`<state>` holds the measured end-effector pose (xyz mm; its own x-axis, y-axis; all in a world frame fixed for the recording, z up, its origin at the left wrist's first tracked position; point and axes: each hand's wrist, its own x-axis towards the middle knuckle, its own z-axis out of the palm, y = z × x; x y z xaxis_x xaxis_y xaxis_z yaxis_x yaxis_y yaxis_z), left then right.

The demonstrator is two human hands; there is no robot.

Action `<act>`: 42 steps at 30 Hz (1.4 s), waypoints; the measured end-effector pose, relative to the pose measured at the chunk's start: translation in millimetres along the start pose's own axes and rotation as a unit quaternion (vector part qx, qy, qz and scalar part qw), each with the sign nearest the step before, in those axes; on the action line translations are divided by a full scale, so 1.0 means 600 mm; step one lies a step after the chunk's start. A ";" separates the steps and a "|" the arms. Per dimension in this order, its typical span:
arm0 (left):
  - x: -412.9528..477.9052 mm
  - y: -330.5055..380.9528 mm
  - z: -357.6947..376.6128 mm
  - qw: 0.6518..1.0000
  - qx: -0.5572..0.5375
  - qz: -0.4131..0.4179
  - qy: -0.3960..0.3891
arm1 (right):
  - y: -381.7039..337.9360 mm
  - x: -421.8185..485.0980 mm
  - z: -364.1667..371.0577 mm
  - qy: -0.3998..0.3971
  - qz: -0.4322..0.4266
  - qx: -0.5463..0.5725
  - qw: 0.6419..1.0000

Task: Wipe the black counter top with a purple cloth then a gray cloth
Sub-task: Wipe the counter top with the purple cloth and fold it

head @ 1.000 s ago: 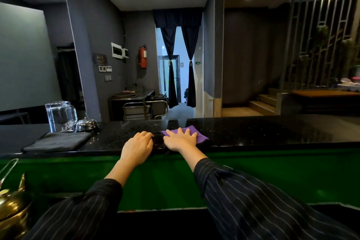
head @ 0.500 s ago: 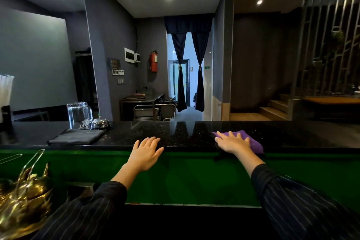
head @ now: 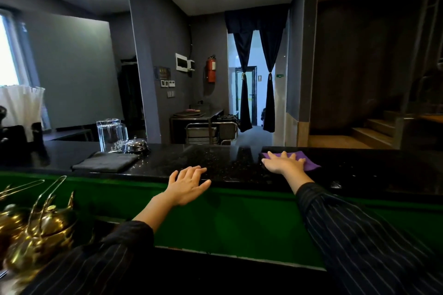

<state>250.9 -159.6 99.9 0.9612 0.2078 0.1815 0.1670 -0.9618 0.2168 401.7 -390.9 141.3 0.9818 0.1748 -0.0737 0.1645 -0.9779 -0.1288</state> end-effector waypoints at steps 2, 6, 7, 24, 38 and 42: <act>0.005 0.005 -0.004 0.999 -0.014 -0.019 -0.023 | -0.030 0.015 0.003 -0.007 -0.019 -0.006 1.000; 0.009 0.012 -0.011 0.998 -0.021 -0.040 -0.050 | -0.105 0.032 0.014 -0.013 -0.084 -0.012 0.996; 0.008 0.015 -0.011 0.998 -0.016 -0.047 -0.049 | -0.127 0.032 0.018 -0.017 -0.107 -0.012 0.994; -0.024 0.005 -0.007 0.999 0.039 0.003 0.006 | -0.125 -0.011 0.037 -0.046 -0.218 0.031 0.974; -0.006 -0.192 -0.052 0.994 0.055 0.091 0.014 | -0.163 0.020 0.041 0.000 -0.037 0.014 0.999; 0.007 -0.202 -0.043 0.993 0.049 0.099 0.036 | -0.232 0.060 0.041 -0.003 -0.007 0.011 1.000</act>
<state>229.2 -37.3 99.3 0.9598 0.0216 0.2800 0.0000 -0.9970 0.0771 411.6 -245.5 132.5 0.9791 0.1885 -0.0768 0.1754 -0.9727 -0.1520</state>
